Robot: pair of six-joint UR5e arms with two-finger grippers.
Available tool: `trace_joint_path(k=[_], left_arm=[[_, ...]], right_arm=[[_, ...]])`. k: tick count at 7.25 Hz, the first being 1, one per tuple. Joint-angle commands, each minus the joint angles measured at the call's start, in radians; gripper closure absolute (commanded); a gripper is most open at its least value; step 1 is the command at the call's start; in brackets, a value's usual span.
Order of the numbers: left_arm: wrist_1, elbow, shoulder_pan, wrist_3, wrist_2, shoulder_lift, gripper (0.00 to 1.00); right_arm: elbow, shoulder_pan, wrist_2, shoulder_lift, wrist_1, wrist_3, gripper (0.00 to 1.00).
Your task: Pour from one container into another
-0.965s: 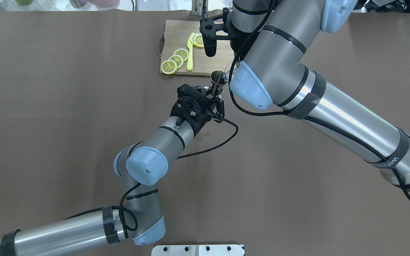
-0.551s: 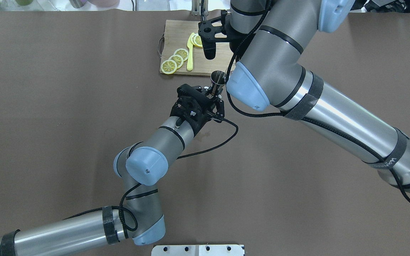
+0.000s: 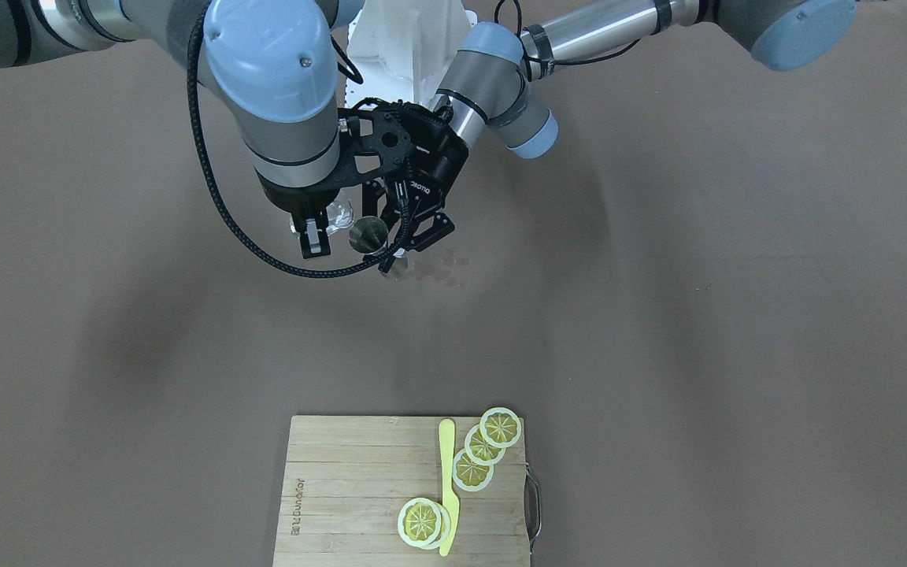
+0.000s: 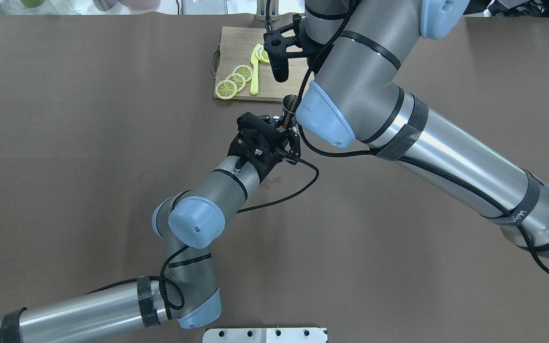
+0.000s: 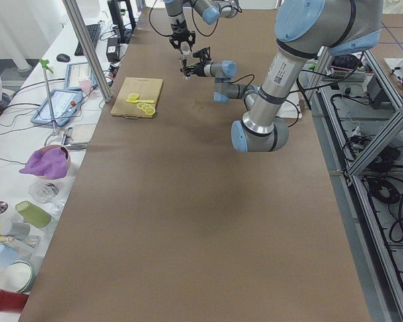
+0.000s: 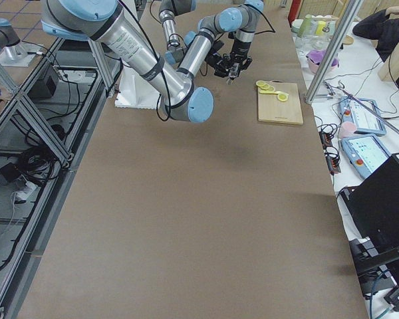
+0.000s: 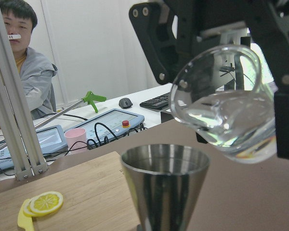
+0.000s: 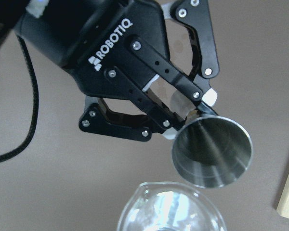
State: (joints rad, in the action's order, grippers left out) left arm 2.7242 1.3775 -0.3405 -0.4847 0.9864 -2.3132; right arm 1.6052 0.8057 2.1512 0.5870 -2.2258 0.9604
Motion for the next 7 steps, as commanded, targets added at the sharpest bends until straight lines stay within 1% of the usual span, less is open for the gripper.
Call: trace_joint_path(k=[1,4,7], left_arm=[[0.000,0.000,0.000,0.000,0.000,0.002,1.00],[0.019,-0.003,0.000,0.000,-0.002,0.005,1.00],[0.019,-0.003,0.000,0.000,-0.002,0.005,1.00]], right_arm=[[-0.007,-0.011,-0.014,-0.010,-0.021,0.006,1.00],[-0.030,-0.020,-0.037,-0.030,-0.041,0.024,1.00],[-0.062,-0.020,-0.042,-0.055,-0.060,0.043,1.00]])
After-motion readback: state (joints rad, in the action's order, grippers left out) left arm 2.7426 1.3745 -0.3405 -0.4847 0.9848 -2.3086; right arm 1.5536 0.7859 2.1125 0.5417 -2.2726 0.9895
